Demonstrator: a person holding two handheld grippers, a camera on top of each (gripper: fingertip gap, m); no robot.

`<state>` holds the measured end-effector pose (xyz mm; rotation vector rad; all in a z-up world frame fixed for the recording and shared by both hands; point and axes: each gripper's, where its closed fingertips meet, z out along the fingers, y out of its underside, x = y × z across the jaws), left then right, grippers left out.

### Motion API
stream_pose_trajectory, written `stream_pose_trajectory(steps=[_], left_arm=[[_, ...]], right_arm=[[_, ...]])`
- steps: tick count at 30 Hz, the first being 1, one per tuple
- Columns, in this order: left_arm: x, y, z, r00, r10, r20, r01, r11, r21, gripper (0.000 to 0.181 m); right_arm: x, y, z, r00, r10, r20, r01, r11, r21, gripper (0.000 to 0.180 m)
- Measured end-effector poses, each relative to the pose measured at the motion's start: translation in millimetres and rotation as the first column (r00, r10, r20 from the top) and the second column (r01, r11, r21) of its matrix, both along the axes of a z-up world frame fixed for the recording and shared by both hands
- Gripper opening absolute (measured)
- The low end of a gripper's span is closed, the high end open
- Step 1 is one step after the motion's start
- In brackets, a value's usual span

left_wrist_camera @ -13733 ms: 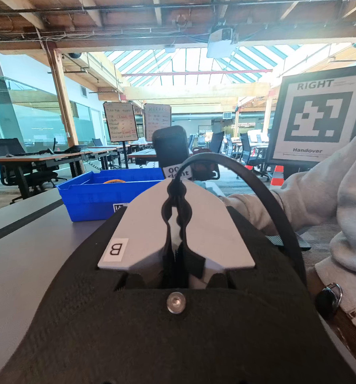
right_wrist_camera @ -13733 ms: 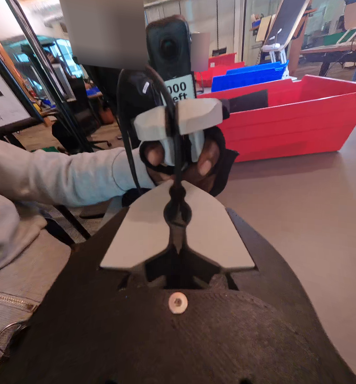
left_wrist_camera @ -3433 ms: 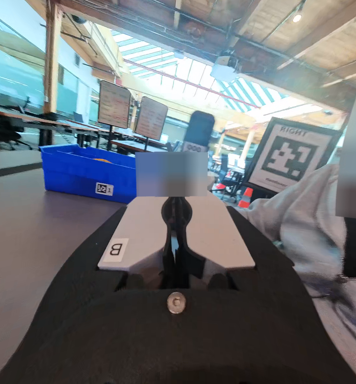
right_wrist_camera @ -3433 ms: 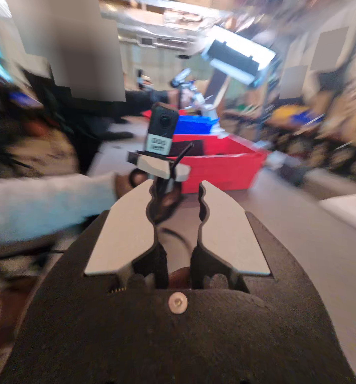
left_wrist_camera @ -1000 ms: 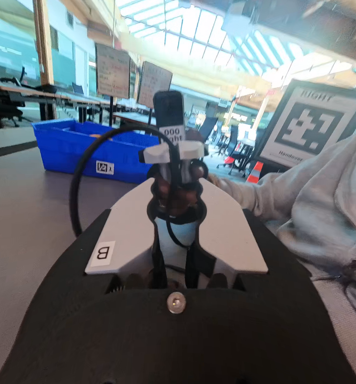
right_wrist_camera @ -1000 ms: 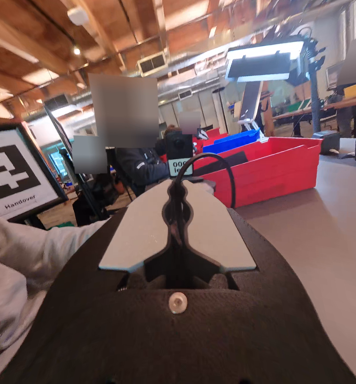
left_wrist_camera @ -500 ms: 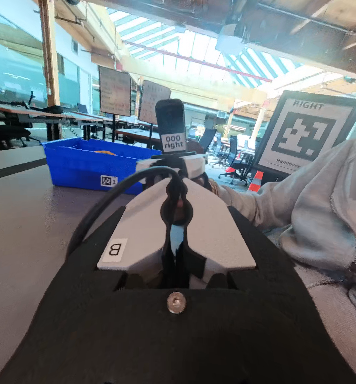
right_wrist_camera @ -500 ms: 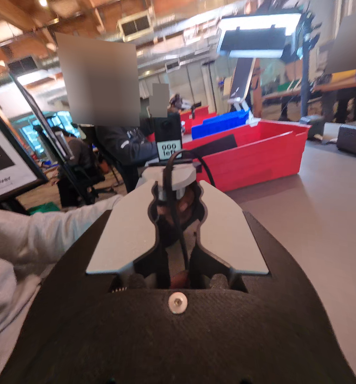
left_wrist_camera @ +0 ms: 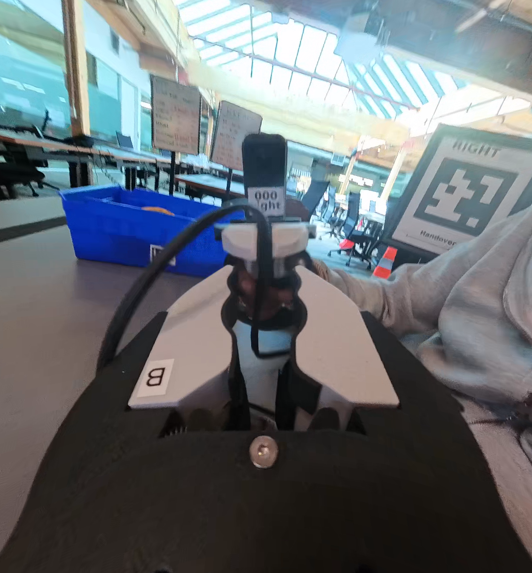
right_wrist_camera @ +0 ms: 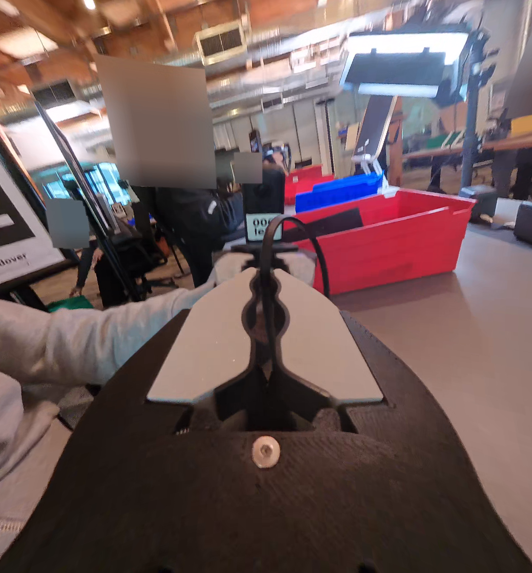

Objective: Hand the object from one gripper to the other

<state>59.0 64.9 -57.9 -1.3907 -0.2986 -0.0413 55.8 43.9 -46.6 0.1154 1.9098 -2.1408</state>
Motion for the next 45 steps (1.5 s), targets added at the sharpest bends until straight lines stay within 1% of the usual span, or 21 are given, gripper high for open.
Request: stream_pose_trajectory(steps=[4, 6, 10, 11, 13, 15, 18, 20, 21, 22, 23, 25, 27, 30, 32, 35, 38, 40, 41, 43, 45], left_arm=[[4.7, 16.6, -20.2, 0.999, -0.039, 0.001, 0.039, 0.993, -0.115, 0.022], [7.2, 17.3, -20.3, 0.998, -0.055, -0.020, 0.052, 0.992, -0.115, 0.005], [5.1, 12.0, -15.8, 0.999, -0.038, -0.022, 0.036, 0.994, -0.098, 0.004], [2.9, 8.7, -12.6, 0.999, -0.021, -0.024, 0.019, 0.997, -0.080, 0.004], [-3.8, -1.1, -4.0, 0.999, 0.028, -0.018, -0.028, 0.999, -0.028, 0.004], [-11.7, -12.7, 4.3, 0.996, 0.086, -0.010, -0.086, 0.996, 0.027, 0.004], [-13.3, -20.8, 12.4, 0.995, 0.102, -0.004, -0.102, 0.991, 0.083, 0.007], [-11.7, -17.7, 9.7, 0.996, 0.088, -0.004, -0.088, 0.994, 0.065, 0.003], [-10.5, -15.1, 7.8, 0.997, 0.079, -0.006, -0.079, 0.996, 0.052, 0.004], [-8.9, -13.0, 7.4, 0.998, 0.069, -0.010, -0.069, 0.996, 0.049, 0.004], [-8.0, -12.2, 8.1, 0.998, 0.065, -0.010, -0.064, 0.996, 0.054, 0.004], [-6.9, -12.2, 9.9, 0.998, 0.060, -0.008, -0.059, 0.996, 0.068, 0.017], [-4.9, -10.0, 9.9, 0.999, 0.041, 0.004, -0.041, 0.996, 0.074, 0.032], [2.4, 1.7, 0.4, 0.998, -0.033, 0.049, 0.031, 0.999, 0.034, 0.039], [5.0, 11.4, -7.2, 0.994, -0.065, 0.091, 0.065, 0.998, 0.011, 0.035], [9.7, 20.0, -12.4, 0.985, -0.117, 0.130, 0.117, 0.993, 0.008, 0.023], [12.9, 20.4, -11.6, 0.988, -0.127, 0.089, 0.127, 0.992, 0.003, 0.005], [9.3, 18.3, -12.6, 0.996, -0.079, 0.036, 0.080, 0.996, -0.033, 0.003], [7.1, 15.9, -11.6, 0.999, -0.054, 0.004, 0.054, 0.998, -0.037, 0.004], [4.3, 7.5, -2.4, 0.998, -0.011, -0.057, 0.011, 1.000, 0.002, 0.003], [-0.9, -3.6, 7.9, 0.995, 0.049, -0.086, -0.044, 0.998, 0.053, 0.003]], right_arm=[[6.8, -0.7, 11.1, 1.000, 0.019, 0.004, -0.018, 0.997, -0.081, 0.005], [9.0, -2.8, 10.2, 1.000, 0.028, 0.008, -0.027, 0.996, -0.081, 0.005], [1.0, 0.6, 13.1, 1.000, -0.013, 0.022, 0.015, 0.996, -0.087, 0.007], [-2.0, 2.5, 13.2, 0.999, -0.028, 0.023, 0.029, 0.996, -0.080, 0.016], [-7.5, 5.0, 7.2, 0.998, -0.057, -0.003, 0.057, 0.998, -0.016, 0.028], [-10.1, 5.1, -5.6, 0.996, -0.068, -0.056, 0.073, 0.994, 0.085, 0.031], [-4.7, -2.3, -31.0, 0.996, -0.026, -0.088, 0.046, 0.970, 0.237, 0.033], [2.6, -9.5, -39.7, 0.997, 0.009, -0.080, 0.013, 0.963, 0.268, 0.026], [5.1, -12.1, -42.6, 0.996, 0.018, -0.082, 0.005, 0.961, 0.276, 0.012], [6.9, -13.6, -44.7, 0.996, 0.026, -0.088, 0.000, 0.959, 0.283, 0.006], [8.4, -14.0, -45.3, 0.995, 0.032, -0.096, -0.003, 0.959, 0.284, 0.006], [8.6, -12.7, -37.1, 0.996, 0.027, -0.087, -0.006, 0.971, 0.238, 0.006], [5.9, -8.6, -19.8, 0.999, 0.014, -0.041, -0.009, 0.991, 0.133, 0.005], [-1.3, -0.3, 2.1, 1.000, -0.017, 0.008, 0.017, 1.000, -0.021, 0.005], [0.5, 1.7, 11.1, 1.000, -0.009, 0.022, 0.011, 0.995, -0.095, 0.006], [6.4, -2.7, 12.6, 1.000, 0.007, 0.017, -0.005, 0.994, -0.111, 0.006], [8.7, -6.2, 9.8, 1.000, -0.002, -0.011, 0.001, 0.996, -0.094, 0.006], [7.0, -5.8, 10.3, 1.000, -0.017, -0.013, 0.016, 0.996, -0.093, 0.006], [4.9, -4.4, 11.4, 1.000, -0.027, -0.010, 0.026, 0.995, -0.091, 0.008], [-1.6, -1.0, 9.6, 0.999, -0.055, 0.000, 0.054, 0.997, -0.055, 0.024], [-4.2, 1.3, -1.9, 0.999, -0.047, -0.009, 0.047, 0.998, 0.047, 0.034]])
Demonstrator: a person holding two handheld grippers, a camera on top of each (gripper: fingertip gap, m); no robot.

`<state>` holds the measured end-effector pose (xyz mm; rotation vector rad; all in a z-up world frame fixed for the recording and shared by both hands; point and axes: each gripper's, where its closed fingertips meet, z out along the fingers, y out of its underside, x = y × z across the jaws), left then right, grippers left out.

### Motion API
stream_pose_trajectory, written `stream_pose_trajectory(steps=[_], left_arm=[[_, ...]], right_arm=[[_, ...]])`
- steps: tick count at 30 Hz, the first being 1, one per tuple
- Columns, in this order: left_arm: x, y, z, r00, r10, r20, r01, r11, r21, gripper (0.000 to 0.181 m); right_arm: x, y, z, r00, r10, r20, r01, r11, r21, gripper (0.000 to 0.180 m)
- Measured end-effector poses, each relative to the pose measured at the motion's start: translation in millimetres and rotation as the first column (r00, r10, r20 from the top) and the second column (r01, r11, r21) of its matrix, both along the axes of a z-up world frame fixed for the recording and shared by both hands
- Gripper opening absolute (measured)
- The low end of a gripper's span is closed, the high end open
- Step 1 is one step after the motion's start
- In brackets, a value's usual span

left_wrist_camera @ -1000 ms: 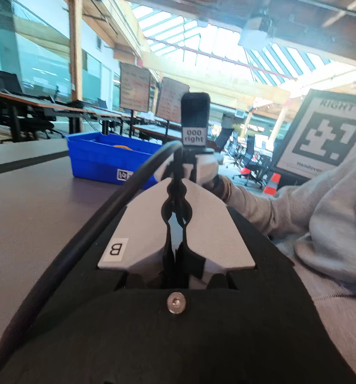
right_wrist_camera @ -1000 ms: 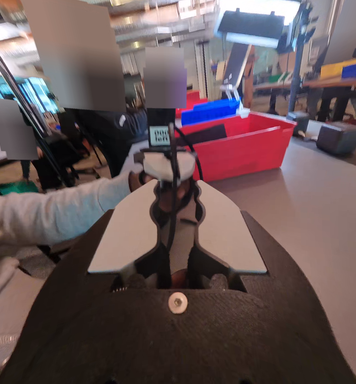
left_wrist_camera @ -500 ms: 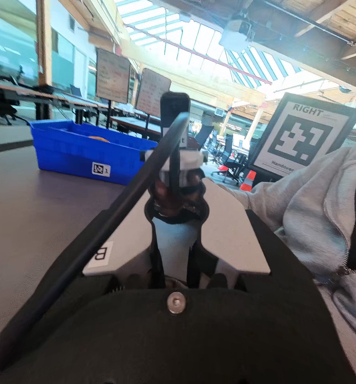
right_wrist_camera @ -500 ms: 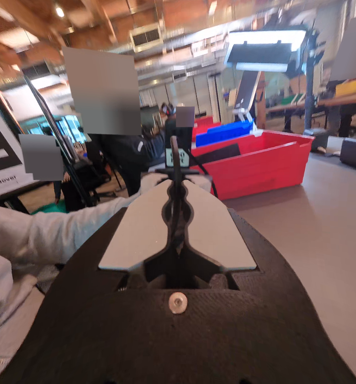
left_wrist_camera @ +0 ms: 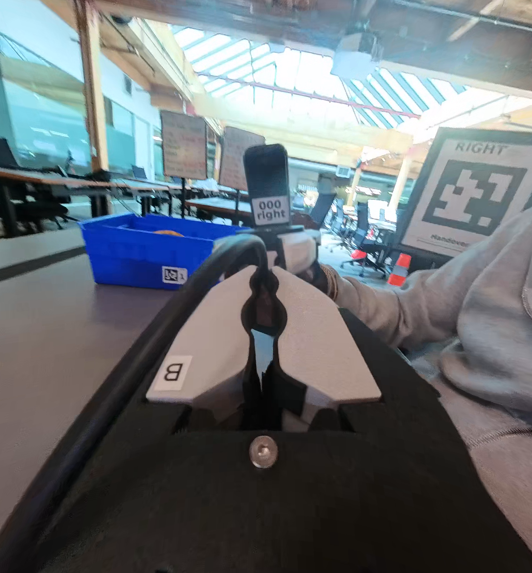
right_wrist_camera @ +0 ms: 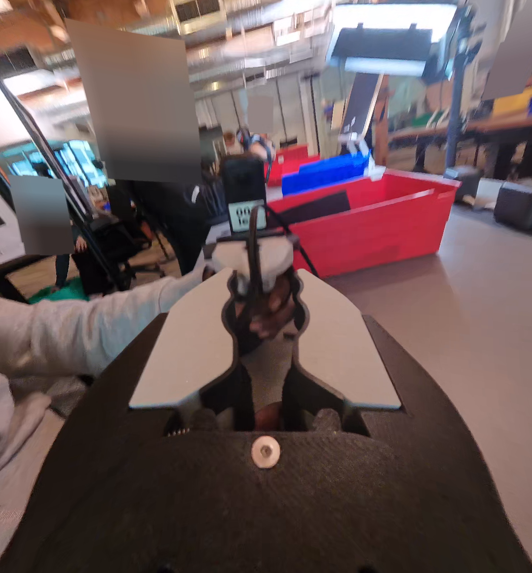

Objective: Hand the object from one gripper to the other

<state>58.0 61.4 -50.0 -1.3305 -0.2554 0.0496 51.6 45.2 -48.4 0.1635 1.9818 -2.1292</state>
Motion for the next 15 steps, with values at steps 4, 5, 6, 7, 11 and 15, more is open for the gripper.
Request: stream_pose_trajectory(steps=[4, 5, 6, 7, 11, 15], left_arm=[[-5.2, -14.3, 10.2, 0.998, 0.054, -0.017, -0.053, 0.997, 0.056, 0.004], [-5.0, -13.8, 9.2, 0.998, 0.054, -0.020, -0.053, 0.997, 0.048, 0.003], [-4.7, -12.8, 8.4, 0.998, 0.053, -0.021, -0.052, 0.998, 0.043, 0.004], [-3.3, -12.4, 9.9, 0.999, 0.045, -0.026, -0.044, 0.998, 0.055, 0.007], [-6.4, -14.0, 14.0, 0.998, 0.070, 0.001, -0.069, 0.992, 0.108, 0.026], [1.8, 4.9, -3.1, 0.992, -0.059, 0.113, 0.057, 0.998, 0.023, 0.035]], right_arm=[[9.8, -0.8, -18.0, 0.993, 0.098, 0.065, -0.105, 0.986, 0.130, 0.027], [14.2, -1.9, -19.2, 0.989, 0.127, 0.080, -0.137, 0.982, 0.132, 0.020], [17.4, -2.7, -19.7, 0.985, 0.148, 0.084, -0.158, 0.979, 0.129, 0.010], [18.0, -3.3, -20.5, 0.986, 0.148, 0.080, -0.157, 0.979, 0.129, 0.007], [12.0, -1.3, -7.6, 0.991, 0.114, 0.075, -0.117, 0.993, 0.033, 0.005], [6.6, -1.5, 3.4, 0.994, 0.076, 0.083, -0.071, 0.995, -0.072, 0.005]])
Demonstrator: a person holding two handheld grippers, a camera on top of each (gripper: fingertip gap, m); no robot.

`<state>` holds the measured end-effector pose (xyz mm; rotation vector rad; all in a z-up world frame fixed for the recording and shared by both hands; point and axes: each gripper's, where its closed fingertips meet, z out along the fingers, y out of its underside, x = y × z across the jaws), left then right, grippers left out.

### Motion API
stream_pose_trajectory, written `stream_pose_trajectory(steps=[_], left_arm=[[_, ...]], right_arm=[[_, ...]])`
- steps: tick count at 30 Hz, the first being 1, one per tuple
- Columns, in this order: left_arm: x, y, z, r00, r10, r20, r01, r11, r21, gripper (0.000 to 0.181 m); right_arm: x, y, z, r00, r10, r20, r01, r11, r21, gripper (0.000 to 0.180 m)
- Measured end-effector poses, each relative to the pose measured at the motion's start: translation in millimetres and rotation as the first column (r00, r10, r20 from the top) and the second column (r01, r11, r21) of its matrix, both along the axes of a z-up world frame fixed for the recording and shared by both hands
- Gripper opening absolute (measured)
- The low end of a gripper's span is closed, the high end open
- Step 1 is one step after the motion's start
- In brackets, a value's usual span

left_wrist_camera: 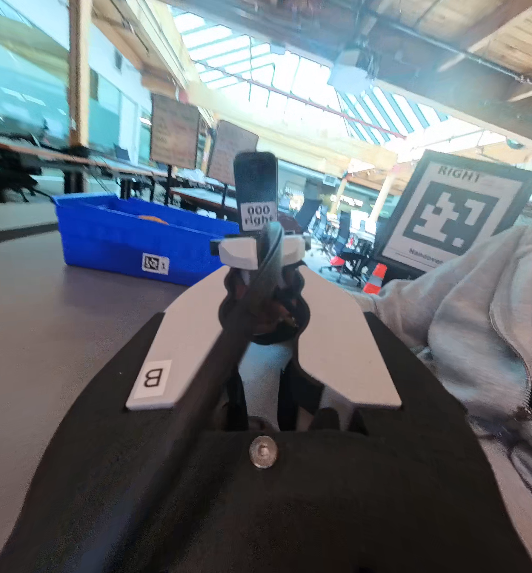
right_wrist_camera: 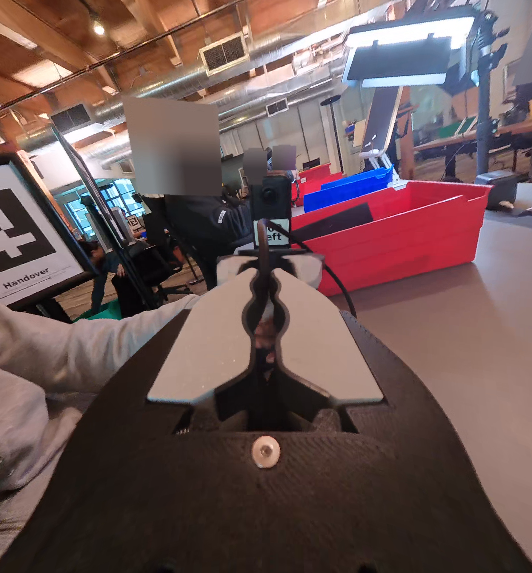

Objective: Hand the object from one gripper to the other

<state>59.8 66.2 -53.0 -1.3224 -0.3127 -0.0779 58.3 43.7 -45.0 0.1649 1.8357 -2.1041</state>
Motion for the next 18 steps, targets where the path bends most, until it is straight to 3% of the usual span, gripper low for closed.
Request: stream_pose_trajectory(steps=[2, 5, 8, 11, 15, 18], left_arm=[[4.6, 10.2, -11.5, 0.999, -0.033, -0.004, 0.033, 0.997, -0.070, 0.030], [11.3, 15.6, -15.2, 0.997, -0.065, -0.047, 0.060, 0.993, -0.104, 0.008], [6.0, 11.0, -13.6, 0.997, -0.023, -0.069, 0.015, 0.994, -0.105, 0.007], [-2.3, -0.6, -2.4, 0.994, 0.055, -0.099, -0.060, 0.997, -0.045, 0.006], [-10.1, -18.7, 15.0, 0.980, 0.152, -0.127, -0.145, 0.988, 0.060, 0.005], [-9.8, -20.7, 16.9, 0.982, 0.147, -0.117, -0.139, 0.987, 0.077, 0.005]], right_arm=[[2.2, -2.5, 1.8, 1.000, -0.012, -0.022, 0.011, 1.000, -0.021, 0.005], [4.9, -5.2, 3.5, 0.998, -0.027, -0.058, 0.025, 0.999, -0.036, 0.005], [4.2, -4.6, 5.2, 0.998, -0.032, -0.055, 0.030, 0.999, -0.038, 0.007], [-5.6, -0.8, 4.9, 0.997, -0.076, -0.033, 0.075, 0.997, -0.019, 0.028], [-5.5, -1.4, -10.3, 0.998, -0.050, -0.047, 0.055, 0.993, 0.100, 0.030], [3.6, -7.4, -23.4, 0.999, 0.010, -0.041, -0.003, 0.985, 0.175, 0.023]])
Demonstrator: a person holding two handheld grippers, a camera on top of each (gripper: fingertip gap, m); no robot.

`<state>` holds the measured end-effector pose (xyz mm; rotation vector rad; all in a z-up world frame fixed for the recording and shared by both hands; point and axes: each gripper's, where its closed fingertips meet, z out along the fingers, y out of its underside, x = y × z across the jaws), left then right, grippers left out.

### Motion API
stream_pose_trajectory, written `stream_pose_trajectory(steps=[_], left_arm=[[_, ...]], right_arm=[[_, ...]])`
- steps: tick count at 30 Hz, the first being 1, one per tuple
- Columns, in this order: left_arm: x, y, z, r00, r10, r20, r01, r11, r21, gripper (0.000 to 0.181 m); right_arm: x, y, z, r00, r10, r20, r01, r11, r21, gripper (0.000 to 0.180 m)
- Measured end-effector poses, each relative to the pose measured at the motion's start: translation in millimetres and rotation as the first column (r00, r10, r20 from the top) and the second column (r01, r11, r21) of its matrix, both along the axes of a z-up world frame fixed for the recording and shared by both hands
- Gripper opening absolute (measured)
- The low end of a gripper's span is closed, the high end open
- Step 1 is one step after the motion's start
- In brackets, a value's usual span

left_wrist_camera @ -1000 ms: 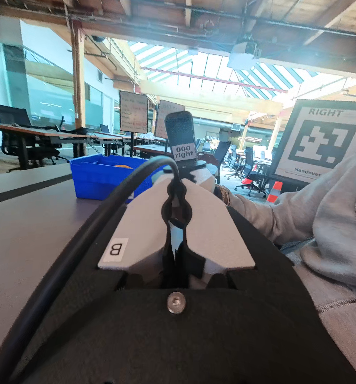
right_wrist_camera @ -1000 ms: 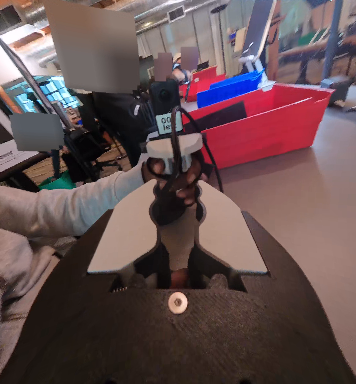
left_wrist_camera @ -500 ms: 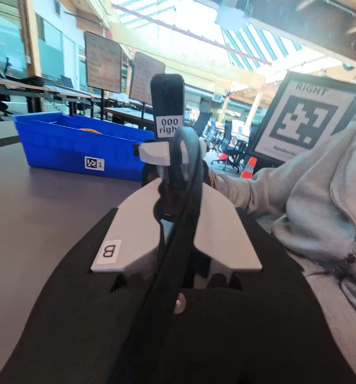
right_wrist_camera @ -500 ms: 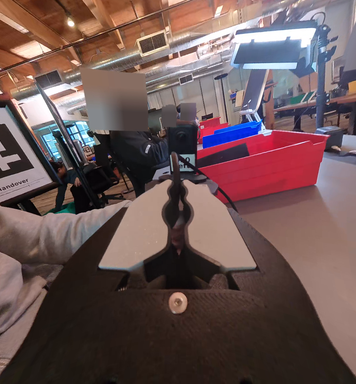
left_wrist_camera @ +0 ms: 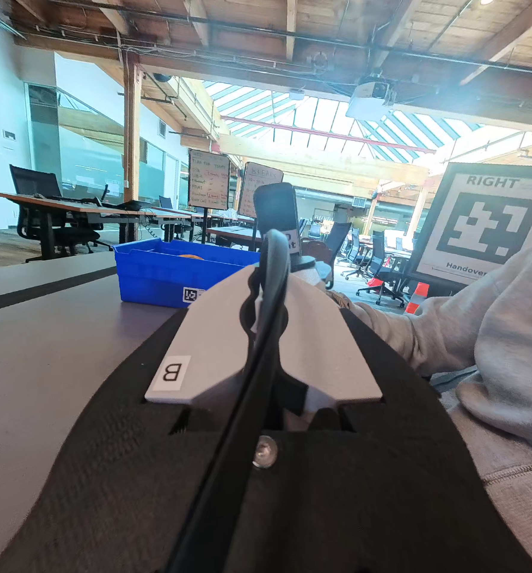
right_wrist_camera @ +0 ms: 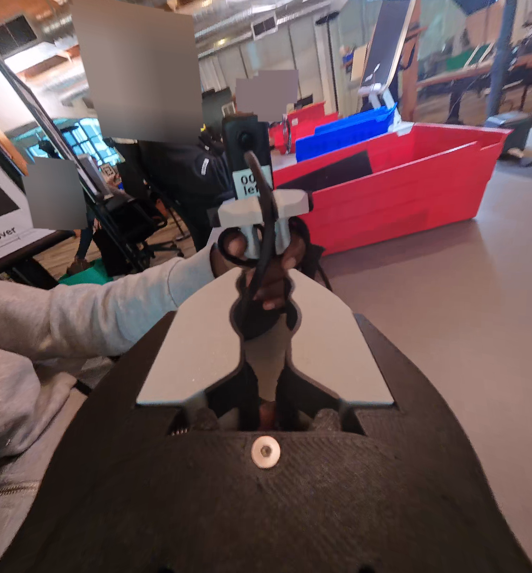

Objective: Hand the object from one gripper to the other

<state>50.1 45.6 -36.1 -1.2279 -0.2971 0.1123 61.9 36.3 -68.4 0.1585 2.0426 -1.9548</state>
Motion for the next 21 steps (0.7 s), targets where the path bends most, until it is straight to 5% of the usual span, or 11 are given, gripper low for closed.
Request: stream_pose_trajectory(steps=[1, 6, 9, 13, 15, 18, 21], left_arm=[[-0.1, 1.4, -1.2, 1.000, -0.001, 0.002, 0.001, 1.000, -0.007, 0.005], [-0.1, 1.3, 0.1, 0.999, -0.018, 0.043, 0.017, 1.000, 0.025, 0.023], [7.9, 15.5, -12.1, 0.981, -0.136, 0.137, 0.141, 0.990, -0.026, 0.034], [13.8, 34.4, -33.8, 0.983, -0.141, 0.114, 0.160, 0.971, -0.177, 0.026], [15.8, 35.2, -33.0, 0.985, -0.147, 0.090, 0.161, 0.971, -0.177, 0.007], [15.5, 32.3, -31.2, 0.984, -0.150, 0.094, 0.164, 0.971, -0.174, 0.004], [12.1, 23.4, -20.3, 0.991, -0.119, 0.066, 0.126, 0.985, -0.119, 0.004]], right_arm=[[3.2, -1.6, -3.5, 1.000, 0.019, -0.004, -0.019, 1.000, 0.016, 0.008], [1.3, 1.4, 8.9, 1.000, 0.002, -0.001, -0.002, 0.998, -0.068, 0.006], [-7.8, 9.0, 24.1, 0.999, -0.040, 0.030, 0.044, 0.985, -0.167, 0.005], [-7.7, 8.7, 28.4, 0.998, -0.062, 0.012, 0.063, 0.977, -0.203, 0.006], [-5.0, 5.8, 26.6, 0.998, -0.060, -0.005, 0.058, 0.979, -0.194, 0.006], [-3.0, 4.6, 27.3, 0.999, -0.049, -0.002, 0.048, 0.980, -0.195, 0.006], [-9.2, 9.2, 30.1, 0.997, -0.063, 0.037, 0.069, 0.977, -0.203, 0.025]])
